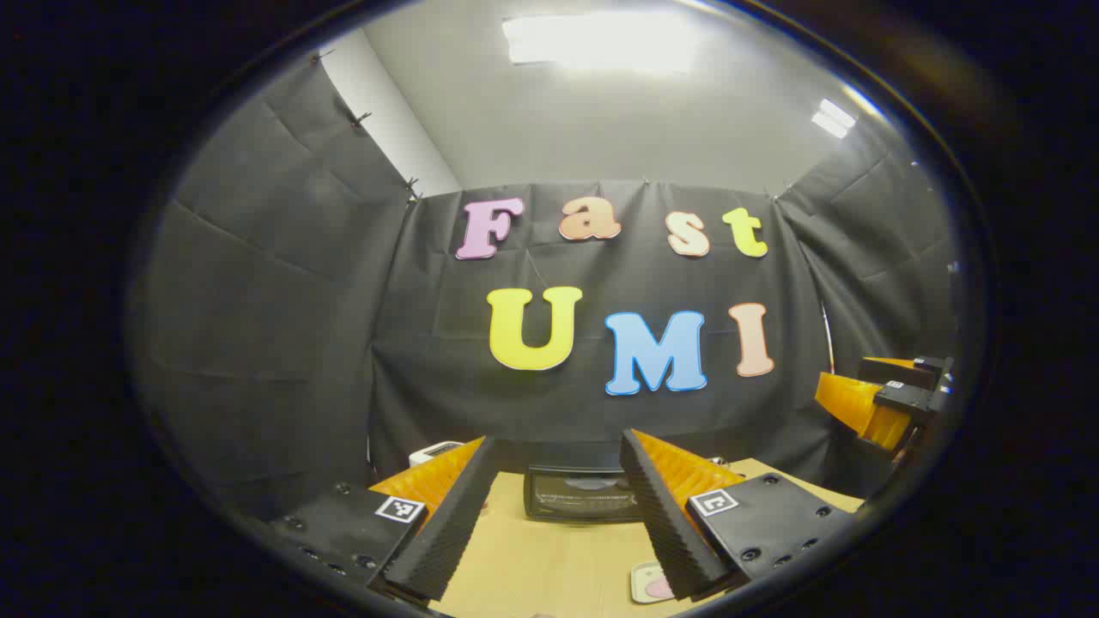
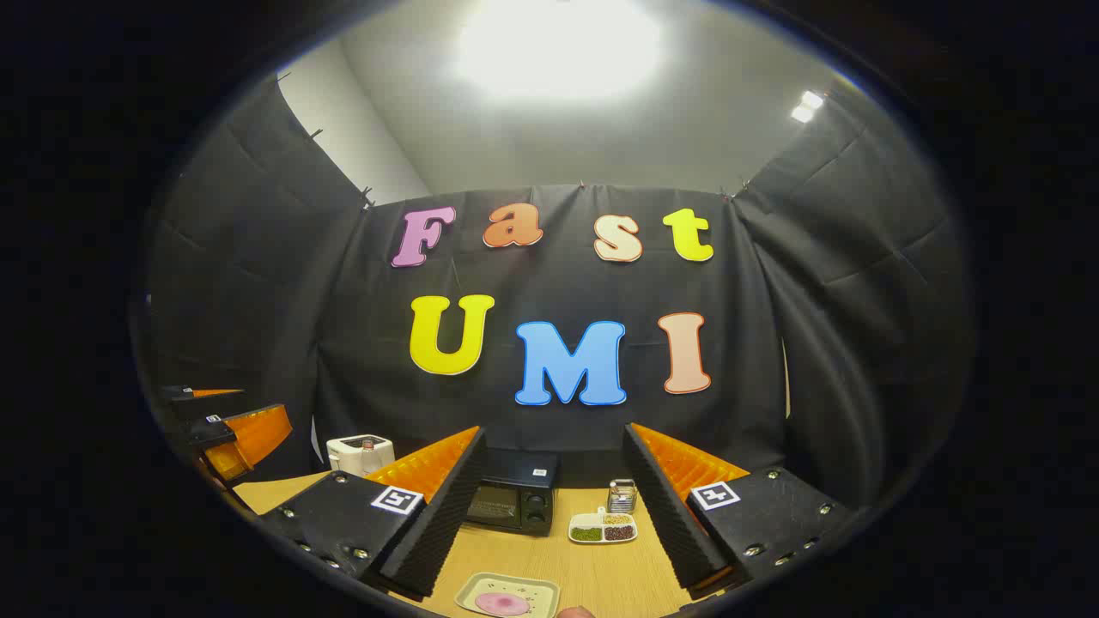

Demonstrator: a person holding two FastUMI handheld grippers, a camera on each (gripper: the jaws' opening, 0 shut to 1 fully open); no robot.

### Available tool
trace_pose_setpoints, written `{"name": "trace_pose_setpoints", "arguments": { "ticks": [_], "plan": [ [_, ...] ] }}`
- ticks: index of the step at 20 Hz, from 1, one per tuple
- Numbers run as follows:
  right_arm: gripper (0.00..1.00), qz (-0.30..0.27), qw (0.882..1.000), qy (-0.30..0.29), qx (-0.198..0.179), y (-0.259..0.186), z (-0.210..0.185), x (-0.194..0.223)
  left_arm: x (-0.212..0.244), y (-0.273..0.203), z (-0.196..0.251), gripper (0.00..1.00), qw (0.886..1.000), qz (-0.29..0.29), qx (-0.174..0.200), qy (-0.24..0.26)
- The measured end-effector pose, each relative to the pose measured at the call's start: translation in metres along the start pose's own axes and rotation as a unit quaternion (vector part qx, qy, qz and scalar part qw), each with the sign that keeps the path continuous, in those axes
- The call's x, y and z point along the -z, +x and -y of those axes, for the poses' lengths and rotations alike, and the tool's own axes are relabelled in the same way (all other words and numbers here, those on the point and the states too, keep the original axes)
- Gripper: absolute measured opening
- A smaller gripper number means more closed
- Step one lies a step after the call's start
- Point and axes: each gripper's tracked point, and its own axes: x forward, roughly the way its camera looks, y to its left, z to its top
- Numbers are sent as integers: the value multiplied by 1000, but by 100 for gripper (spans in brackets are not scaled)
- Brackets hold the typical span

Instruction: Open the electric oven with the left hand, put the food in, and close the electric oven.

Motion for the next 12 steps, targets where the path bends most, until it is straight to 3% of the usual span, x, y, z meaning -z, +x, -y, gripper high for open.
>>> {"name": "trace_pose_setpoints", "arguments": {
  "ticks": [3, 6, 7, 12],
  "plan": [
    [98, 0, 1000, 4, 1, -4, 8, 1, -2, -2, 6, 100, 1000, 1, -3, -1],
    [98, -1, 1000, 8, 3, -6, 17, 2, -2, -3, 13, 90, 1000, 0, -5, -1],
    [98, -1, 1000, 8, 3, -6, 20, 4, -3, -2, 17, 100, 1000, 0, -6, -1],
    [98, -5, 1000, 13, 8, -5, 39, 10, -3, -1, 33, 100, 1000, 4, -6, 5]
  ]
}}
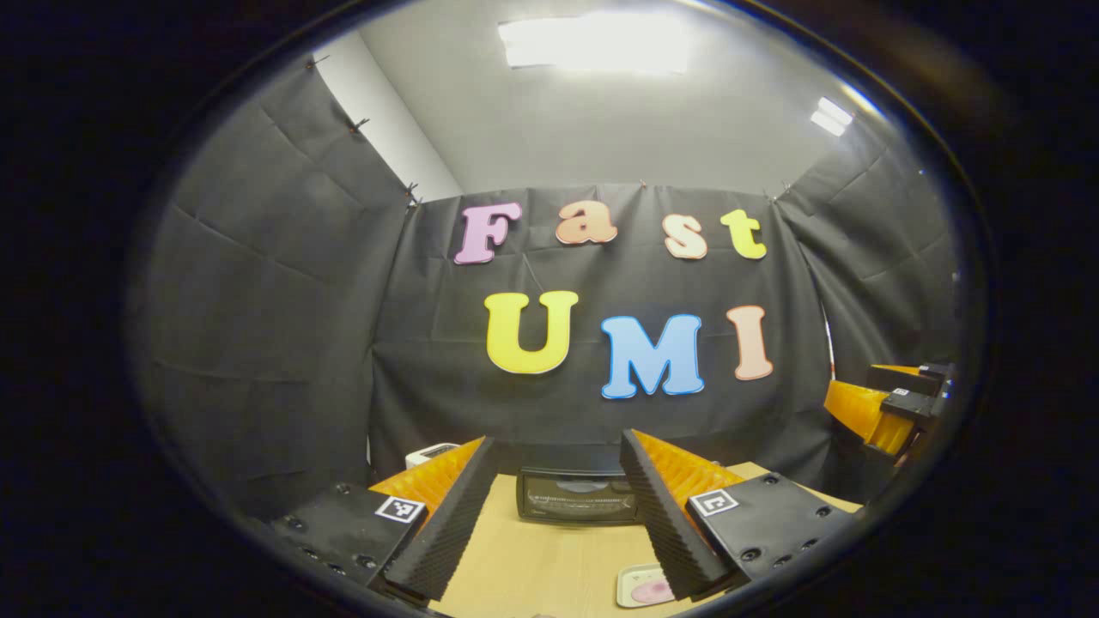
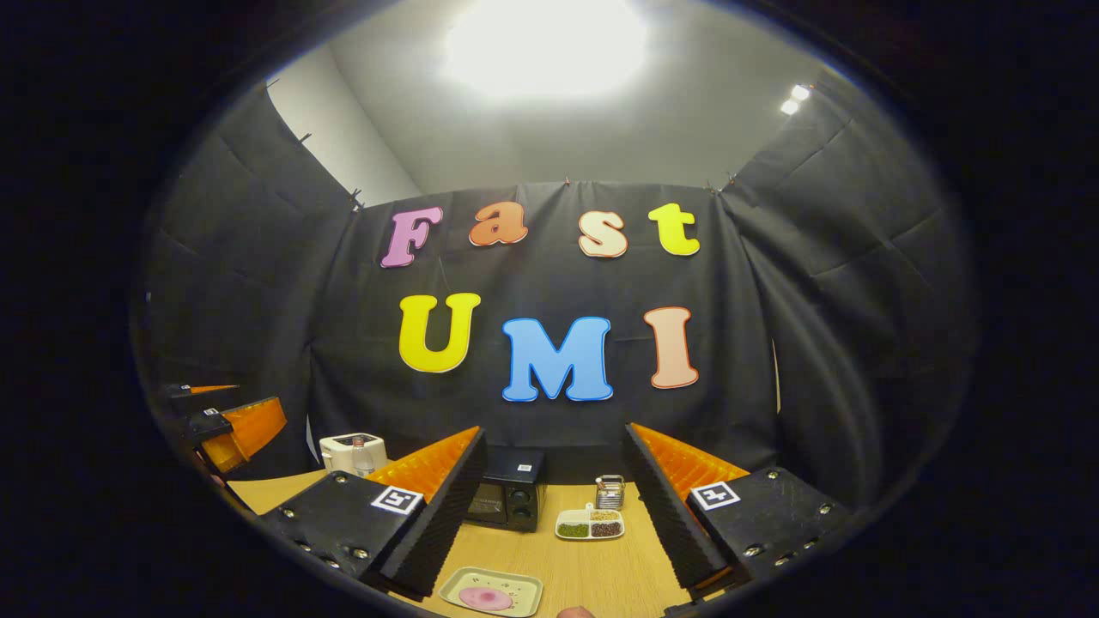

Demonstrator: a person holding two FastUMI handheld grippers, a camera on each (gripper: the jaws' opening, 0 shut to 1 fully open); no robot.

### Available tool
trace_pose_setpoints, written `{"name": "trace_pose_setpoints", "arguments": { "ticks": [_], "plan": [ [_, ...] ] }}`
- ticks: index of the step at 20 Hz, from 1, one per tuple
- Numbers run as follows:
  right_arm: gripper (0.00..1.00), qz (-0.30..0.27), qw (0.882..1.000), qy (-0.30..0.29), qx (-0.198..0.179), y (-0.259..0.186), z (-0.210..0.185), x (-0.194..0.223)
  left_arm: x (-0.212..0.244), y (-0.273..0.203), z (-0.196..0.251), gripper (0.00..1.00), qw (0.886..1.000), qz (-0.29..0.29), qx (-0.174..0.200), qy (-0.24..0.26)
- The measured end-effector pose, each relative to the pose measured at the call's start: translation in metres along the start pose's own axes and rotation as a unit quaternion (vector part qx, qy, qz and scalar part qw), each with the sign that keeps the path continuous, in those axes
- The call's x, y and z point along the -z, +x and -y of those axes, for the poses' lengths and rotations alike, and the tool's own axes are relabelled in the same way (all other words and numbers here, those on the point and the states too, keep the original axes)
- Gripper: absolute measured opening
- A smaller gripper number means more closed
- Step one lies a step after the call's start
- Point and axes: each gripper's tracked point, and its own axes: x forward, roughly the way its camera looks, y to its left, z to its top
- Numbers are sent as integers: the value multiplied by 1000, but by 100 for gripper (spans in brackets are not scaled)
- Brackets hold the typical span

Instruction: Open the electric oven with the left hand, put the food in, and close the electric oven.

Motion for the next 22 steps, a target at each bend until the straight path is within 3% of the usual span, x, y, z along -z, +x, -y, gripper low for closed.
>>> {"name": "trace_pose_setpoints", "arguments": {
  "ticks": [10, 15, 16, 17, 22],
  "plan": [
    [98, -11, 1000, 15, -8, 6, 33, 22, 15, 38, 31, 99, 1000, -7, -3, 16],
    [98, -14, 1000, 13, -7, 18, 36, 29, 30, 91, 35, 96, 1000, -14, 6, 1],
    [98, -11, 1000, 10, -7, 22, 34, 30, 35, 106, 35, 90, 1000, -12, 10, 0],
    [98, -11, 1000, 5, -1, 27, 36, 30, 40, 119, 33, 100, 1000, -13, 11, -1],
    [98, -9, 999, -8, 32, 47, 37, 35, 77, 189, 32, 100, 999, -32, 33, -2]
  ]
}}
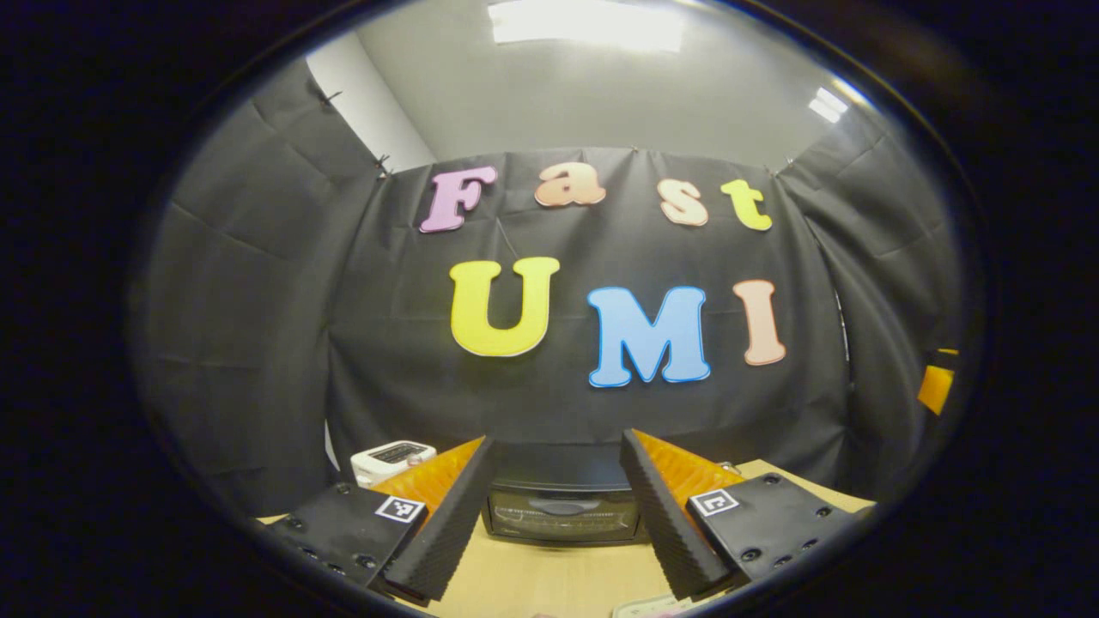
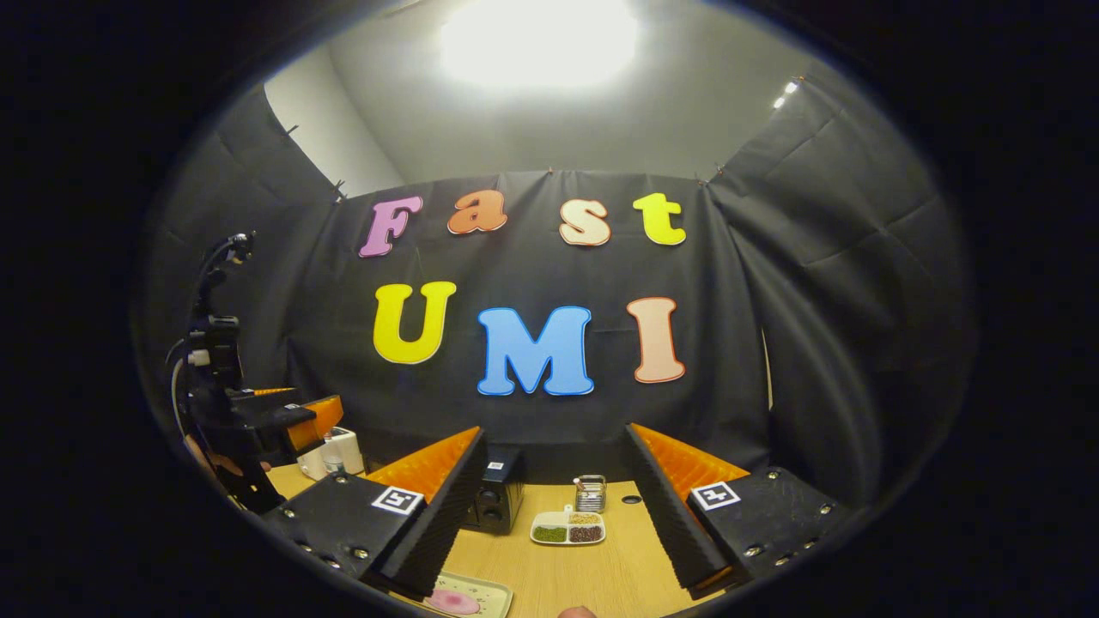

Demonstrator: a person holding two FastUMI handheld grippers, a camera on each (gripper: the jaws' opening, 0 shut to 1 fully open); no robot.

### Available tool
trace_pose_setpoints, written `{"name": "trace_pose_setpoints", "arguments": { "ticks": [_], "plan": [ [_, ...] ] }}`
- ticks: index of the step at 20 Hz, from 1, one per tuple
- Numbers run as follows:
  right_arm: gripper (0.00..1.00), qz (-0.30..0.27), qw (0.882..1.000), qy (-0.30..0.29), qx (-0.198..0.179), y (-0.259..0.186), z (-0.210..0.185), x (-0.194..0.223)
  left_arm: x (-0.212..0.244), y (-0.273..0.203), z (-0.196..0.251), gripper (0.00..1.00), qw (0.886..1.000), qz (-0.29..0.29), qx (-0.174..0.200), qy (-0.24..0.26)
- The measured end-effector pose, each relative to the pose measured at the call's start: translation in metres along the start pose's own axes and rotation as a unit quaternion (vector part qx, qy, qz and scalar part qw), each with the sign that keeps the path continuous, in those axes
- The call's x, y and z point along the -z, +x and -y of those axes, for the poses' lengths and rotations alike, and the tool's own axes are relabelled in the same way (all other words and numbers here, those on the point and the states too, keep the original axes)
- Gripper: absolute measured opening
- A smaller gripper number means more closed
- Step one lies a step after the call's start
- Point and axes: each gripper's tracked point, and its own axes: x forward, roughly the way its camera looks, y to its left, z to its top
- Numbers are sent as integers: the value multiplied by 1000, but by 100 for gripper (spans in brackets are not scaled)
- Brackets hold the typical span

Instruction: Open the electric oven with the left hand, put the food in, and close the electric oven.

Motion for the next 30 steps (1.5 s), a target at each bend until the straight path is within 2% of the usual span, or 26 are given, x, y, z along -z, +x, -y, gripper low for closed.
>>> {"name": "trace_pose_setpoints", "arguments": {
  "ticks": [1, 2, 5, 6, 7, 14, 18, 20, 22, 25, 27, 28, 30],
  "plan": [
    [98, -4, 1000, -2, 6, 3, -1, 2, 8, 14, 0, 90, 1000, -4, 5, 0],
    [98, -7, 1000, -4, 14, 7, 0, 4, 17, 28, -1, 100, 1000, -9, 10, 0],
    [98, -15, 999, -17, 37, 17, 1, 9, 41, 66, 1, 100, 999, -25, 24, -5],
    [98, -19, 999, -21, 43, 20, 1, 11, 50, 79, 0, 96, 999, -30, 28, -5],
    [98, -22, 998, -24, 51, 22, 2, 13, 58, 91, 0, 100, 999, -34, 31, -5],
    [98, -48, 993, -38, 100, 36, 3, 28, 133, 154, 8, 96, 994, -89, 59, -8],
    [98, -64, 990, -47, 120, 39, 5, 37, 172, 178, 11, 97, 991, -117, 69, -4],
    [98, -70, 988, -52, 128, 39, 7, 40, 190, 189, 12, 100, 989, -131, 70, -3],
    [98, -74, 987, -55, 135, 38, 9, 41, 204, 197, 12, 91, 988, -139, 70, -3],
    [98, -81, 985, -60, 142, 37, 12, 43, 222, 204, 12, 91, 986, -152, 68, -2],
    [98, -83, 984, -63, 145, 35, 14, 43, 228, 205, 12, 92, 986, -152, 64, 4],
    [98, -82, 984, -64, 147, 35, 15, 42, 226, 205, 14, 100, 987, -148, 66, 10],
    [98, -82, 984, -66, 147, 34, 16, 41, 226, 202, 14, 100, 987, -144, 65, 24]
  ]
}}
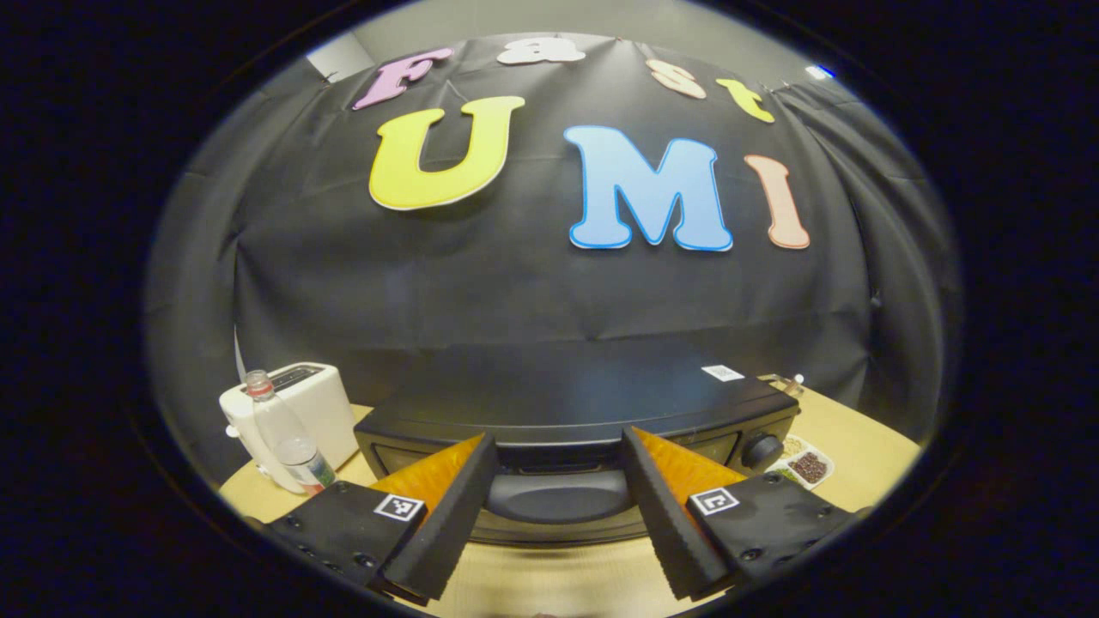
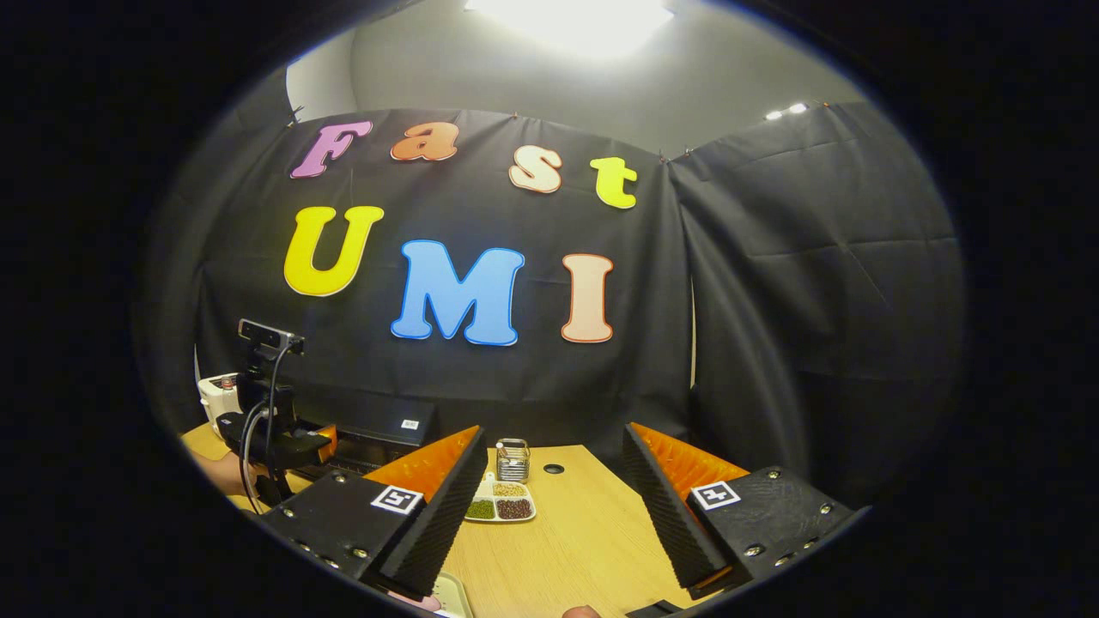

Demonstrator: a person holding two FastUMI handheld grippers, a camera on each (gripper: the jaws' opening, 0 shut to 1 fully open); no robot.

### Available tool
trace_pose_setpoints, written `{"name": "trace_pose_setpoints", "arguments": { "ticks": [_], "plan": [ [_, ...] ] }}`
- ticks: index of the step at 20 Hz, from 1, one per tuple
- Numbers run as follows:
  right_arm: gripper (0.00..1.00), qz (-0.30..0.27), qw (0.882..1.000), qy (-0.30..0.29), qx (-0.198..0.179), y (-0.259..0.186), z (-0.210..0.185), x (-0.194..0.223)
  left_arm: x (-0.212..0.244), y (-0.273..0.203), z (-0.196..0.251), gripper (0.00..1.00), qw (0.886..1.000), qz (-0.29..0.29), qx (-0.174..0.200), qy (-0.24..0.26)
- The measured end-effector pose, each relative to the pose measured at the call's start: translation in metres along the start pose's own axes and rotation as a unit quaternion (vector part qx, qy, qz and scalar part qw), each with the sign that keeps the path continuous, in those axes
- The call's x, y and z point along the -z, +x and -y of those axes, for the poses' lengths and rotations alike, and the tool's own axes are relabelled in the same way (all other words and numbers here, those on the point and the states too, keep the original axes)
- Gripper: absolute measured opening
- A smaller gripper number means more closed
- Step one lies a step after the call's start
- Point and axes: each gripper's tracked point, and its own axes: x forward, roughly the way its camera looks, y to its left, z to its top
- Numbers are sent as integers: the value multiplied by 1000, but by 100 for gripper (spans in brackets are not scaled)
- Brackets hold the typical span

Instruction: Open the electric oven with the left hand, put the food in, and close the electric oven.

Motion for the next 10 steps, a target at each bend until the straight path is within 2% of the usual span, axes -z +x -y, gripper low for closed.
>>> {"name": "trace_pose_setpoints", "arguments": {
  "ticks": [10],
  "plan": [
    [98, 0, 1000, 8, -27, -6, -1, 1, 24, -48, 4, 96, 1000, -12, -6, 1]
  ]
}}
